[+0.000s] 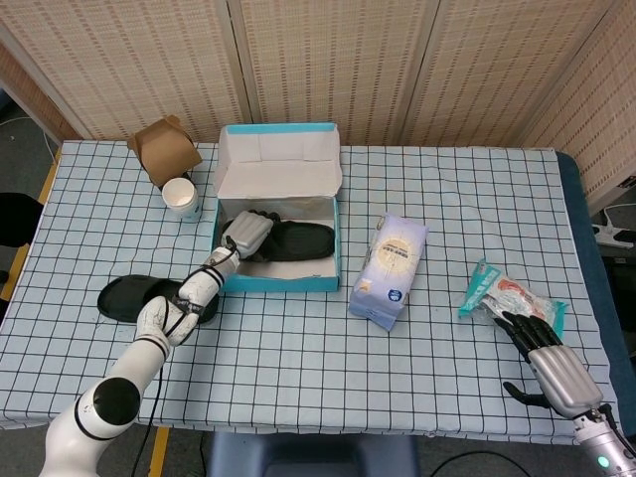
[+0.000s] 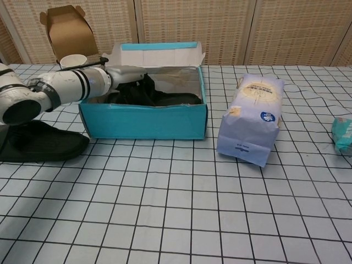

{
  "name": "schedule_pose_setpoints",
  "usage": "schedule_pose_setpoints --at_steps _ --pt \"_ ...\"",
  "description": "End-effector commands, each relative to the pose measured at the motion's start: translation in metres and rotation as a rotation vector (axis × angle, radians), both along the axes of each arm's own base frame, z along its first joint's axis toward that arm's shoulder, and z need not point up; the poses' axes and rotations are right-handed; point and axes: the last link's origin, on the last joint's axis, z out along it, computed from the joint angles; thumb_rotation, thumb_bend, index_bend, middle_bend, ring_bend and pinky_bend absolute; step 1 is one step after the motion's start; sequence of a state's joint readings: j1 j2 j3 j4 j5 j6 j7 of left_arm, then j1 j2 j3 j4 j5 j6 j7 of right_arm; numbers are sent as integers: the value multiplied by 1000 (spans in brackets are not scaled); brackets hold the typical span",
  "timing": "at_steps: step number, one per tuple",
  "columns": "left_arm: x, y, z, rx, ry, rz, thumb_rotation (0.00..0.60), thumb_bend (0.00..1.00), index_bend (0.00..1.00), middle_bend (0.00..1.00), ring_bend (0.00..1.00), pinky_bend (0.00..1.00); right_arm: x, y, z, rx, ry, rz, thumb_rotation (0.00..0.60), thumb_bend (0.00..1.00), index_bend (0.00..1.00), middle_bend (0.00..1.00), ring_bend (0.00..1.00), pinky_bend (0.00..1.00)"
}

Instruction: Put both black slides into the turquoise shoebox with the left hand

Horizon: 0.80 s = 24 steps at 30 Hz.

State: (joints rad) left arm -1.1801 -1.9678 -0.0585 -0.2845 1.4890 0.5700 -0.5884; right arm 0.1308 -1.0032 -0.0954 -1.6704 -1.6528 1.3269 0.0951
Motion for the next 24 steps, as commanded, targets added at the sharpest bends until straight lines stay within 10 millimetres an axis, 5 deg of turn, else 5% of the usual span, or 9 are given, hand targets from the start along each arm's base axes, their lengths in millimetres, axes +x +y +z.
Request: schedule_pose_setpoints --at_steps 1,3,7,18,24 --pt "-1 -2 -2 -10 10 -3 600 413 327 402 316 309 0 0 0 3 -1 2 600 170 0 0 0 0" --pt "-3 -3 -5 -17 17 1 600 413 233 305 204 162 1 1 0 3 -4 5 600 170 0 0 0 0" --pt "2 -6 0 8 -52 -27 600 412 12 24 1 73 2 2 1 4 -9 10 600 170 0 0 0 0" --pt "8 -10 16 -12 -223 -35 600 399 0 0 0 44 4 6 4 3 -26 21 600 169 0 0 0 0" --pt "23 -25 47 -25 -437 -116 600 399 0 0 0 39 6 7 5 1 -35 31 600 170 0 0 0 0"
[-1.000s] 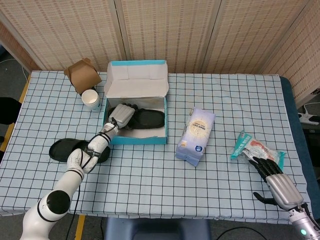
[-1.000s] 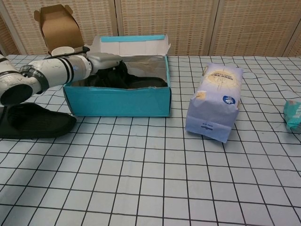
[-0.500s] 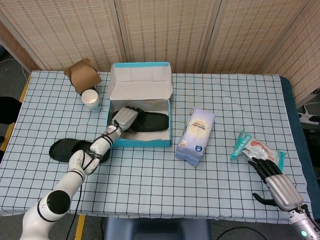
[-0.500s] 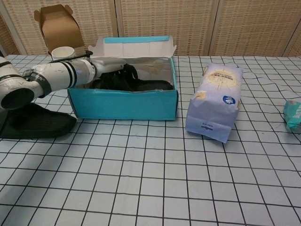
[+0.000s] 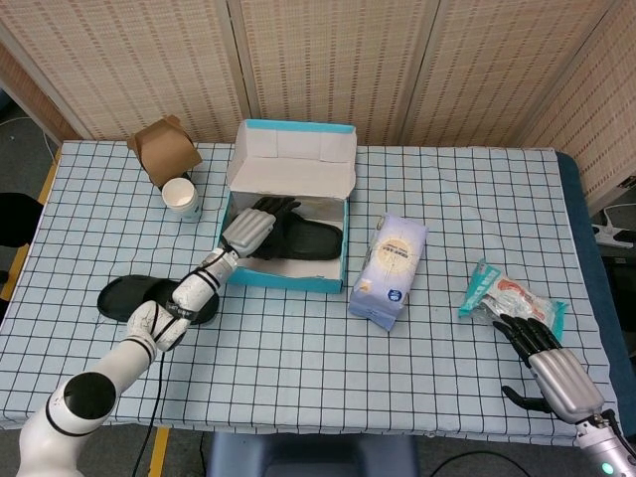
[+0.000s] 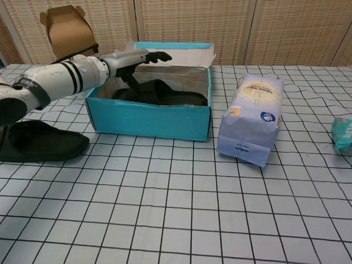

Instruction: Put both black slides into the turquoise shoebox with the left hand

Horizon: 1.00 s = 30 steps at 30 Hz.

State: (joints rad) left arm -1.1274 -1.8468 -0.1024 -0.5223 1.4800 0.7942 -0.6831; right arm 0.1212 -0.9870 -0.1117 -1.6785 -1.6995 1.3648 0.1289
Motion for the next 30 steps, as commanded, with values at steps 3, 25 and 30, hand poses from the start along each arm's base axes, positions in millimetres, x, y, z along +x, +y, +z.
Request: schedule_pose_setpoints --at_steps 3,25,30 --pt "6 -31 48 -41 -240 -79 600 385 0 0 0 36 2 2 2 -2 -10 12 600 170 0 0 0 0" --pt "-143 -151 109 -37 177 167 600 316 0 0 0 19 13 10 -5 47 -36 70 600 170 0 0 0 0" --pt "-162 -150 96 -24 287 204 600 316 0 0 0 18 13 11 -4 45 -38 71 600 170 0 0 0 0"
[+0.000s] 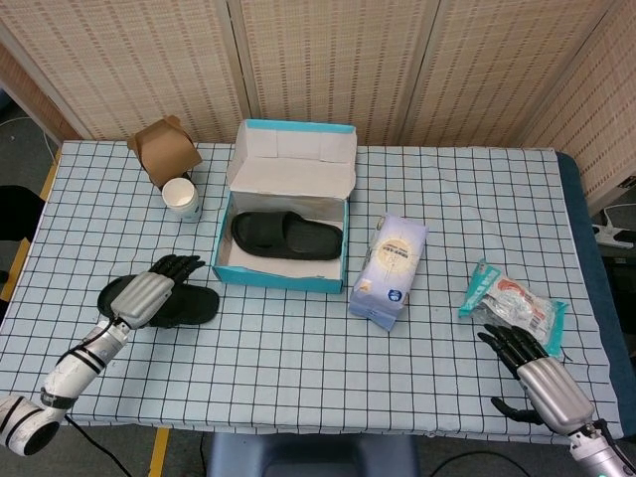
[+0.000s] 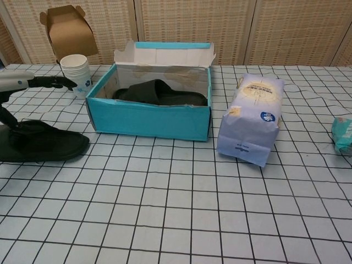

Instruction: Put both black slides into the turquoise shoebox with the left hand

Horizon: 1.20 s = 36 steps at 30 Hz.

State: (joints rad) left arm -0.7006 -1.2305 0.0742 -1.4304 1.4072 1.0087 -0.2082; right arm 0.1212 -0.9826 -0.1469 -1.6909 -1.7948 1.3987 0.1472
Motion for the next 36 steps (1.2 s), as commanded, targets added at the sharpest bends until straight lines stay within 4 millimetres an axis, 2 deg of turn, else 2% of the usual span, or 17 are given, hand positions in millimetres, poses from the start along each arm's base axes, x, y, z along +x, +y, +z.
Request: schedule_pose_setpoints --at_steps 1,7,21,29,36 --pt "-25 -3 -13 -11 101 61 600 316 0 0 0 17 0 0 1 -2 -1 -1 600 170 0 0 0 0" --pt "-42 -3 -18 -9 185 86 600 315 0 0 0 16 -1 -1 1 -3 -1 -3 600 170 0 0 0 0" --pt "-66 1 -15 5 278 162 600 317 0 0 0 15 0 0 2 -4 -4 1 600 170 0 0 0 0" --pt "-68 7 -18 16 289 161 600 317 0 0 0 15 -1 0 1 -2 -3 -2 600 170 0 0 0 0" --pt "-65 13 -12 36 289 148 600 320 0 0 0 16 -1 0 0 1 1 -2 600 170 0 0 0 0"
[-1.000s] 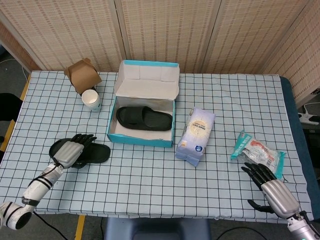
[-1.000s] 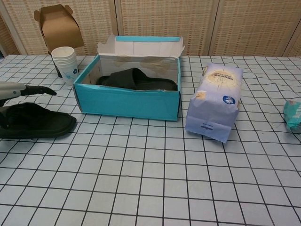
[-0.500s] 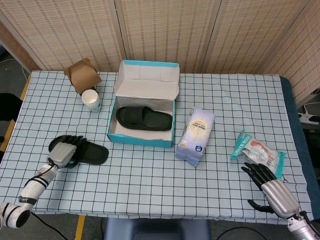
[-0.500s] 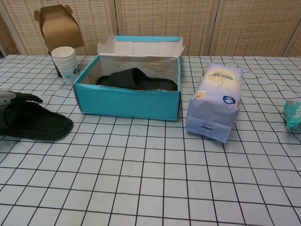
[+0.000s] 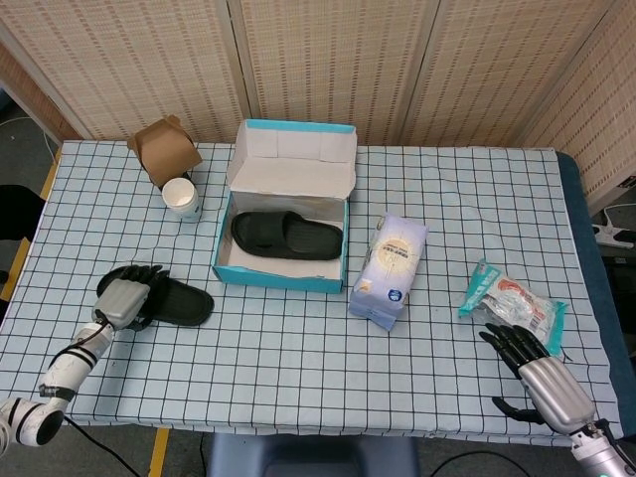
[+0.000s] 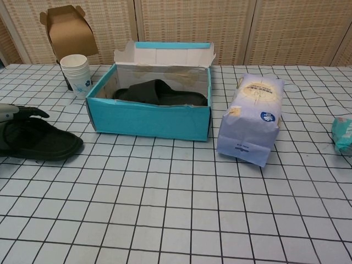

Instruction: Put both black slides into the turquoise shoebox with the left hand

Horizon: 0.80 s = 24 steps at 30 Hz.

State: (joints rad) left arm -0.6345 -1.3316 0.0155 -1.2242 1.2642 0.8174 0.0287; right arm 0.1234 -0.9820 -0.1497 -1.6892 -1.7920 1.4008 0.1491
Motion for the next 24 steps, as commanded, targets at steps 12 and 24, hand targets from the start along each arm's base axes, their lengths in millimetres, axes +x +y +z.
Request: schedule_pose_setpoints --at_steps 12,24 --pt "-9 5 -1 -27 76 31 600 320 0 0 0 20 0 0 1 0 0 0 600 169 0 0 0 0" --pt "-19 17 0 32 139 38 600 329 0 0 0 106 0 0 0 3 2 -2 600 170 0 0 0 0"
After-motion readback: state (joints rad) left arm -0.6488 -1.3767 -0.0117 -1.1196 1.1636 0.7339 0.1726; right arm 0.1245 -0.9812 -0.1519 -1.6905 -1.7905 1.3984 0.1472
